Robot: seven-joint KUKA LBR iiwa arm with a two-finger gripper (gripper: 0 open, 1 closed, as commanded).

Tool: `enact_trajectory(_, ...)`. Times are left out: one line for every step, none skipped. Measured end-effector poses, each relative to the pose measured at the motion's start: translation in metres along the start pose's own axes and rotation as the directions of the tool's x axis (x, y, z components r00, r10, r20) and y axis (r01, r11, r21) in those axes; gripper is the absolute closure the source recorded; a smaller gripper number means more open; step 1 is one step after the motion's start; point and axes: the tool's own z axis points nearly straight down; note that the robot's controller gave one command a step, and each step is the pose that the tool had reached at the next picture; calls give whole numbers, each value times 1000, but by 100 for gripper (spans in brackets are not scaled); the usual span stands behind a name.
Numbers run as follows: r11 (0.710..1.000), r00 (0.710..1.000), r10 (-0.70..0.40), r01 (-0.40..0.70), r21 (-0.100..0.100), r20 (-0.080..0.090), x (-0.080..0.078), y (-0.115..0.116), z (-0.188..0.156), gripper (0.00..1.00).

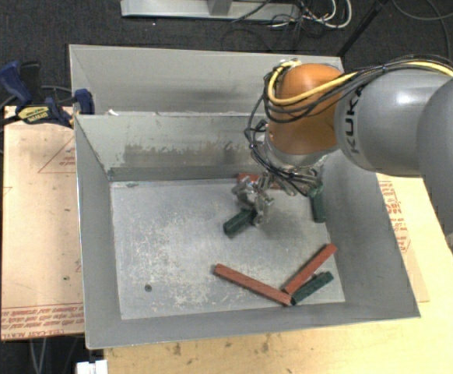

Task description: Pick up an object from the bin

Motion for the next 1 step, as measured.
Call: enact_trajectory(961,961,-277,277,5,3,68,24,-181,100)
